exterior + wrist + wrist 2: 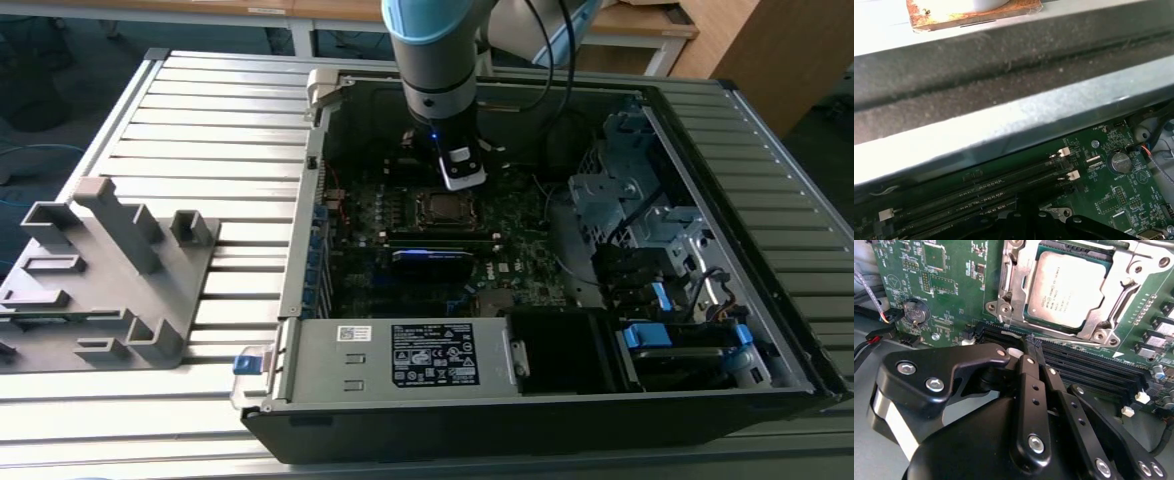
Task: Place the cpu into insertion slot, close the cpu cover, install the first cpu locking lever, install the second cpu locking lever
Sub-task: 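Install the first cpu locking lever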
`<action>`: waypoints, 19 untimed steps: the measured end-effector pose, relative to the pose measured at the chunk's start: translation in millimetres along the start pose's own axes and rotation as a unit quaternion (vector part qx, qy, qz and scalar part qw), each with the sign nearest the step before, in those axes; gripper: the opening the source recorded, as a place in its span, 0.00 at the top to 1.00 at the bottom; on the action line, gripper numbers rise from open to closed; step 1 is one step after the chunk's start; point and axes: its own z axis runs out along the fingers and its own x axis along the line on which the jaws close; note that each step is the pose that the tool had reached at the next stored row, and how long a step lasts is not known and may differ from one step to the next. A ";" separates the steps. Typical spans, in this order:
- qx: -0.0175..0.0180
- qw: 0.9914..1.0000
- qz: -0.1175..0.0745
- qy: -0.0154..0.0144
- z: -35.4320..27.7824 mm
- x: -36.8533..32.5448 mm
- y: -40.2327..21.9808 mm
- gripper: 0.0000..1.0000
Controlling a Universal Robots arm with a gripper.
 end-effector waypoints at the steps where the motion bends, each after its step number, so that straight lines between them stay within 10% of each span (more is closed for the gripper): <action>1: 0.000 1.000 0.000 0.000 0.1 0.0 -0.3 0.89; 19: 0.000 1.000 0.000 -0.001 1.0 -4.5 -2.9 0.89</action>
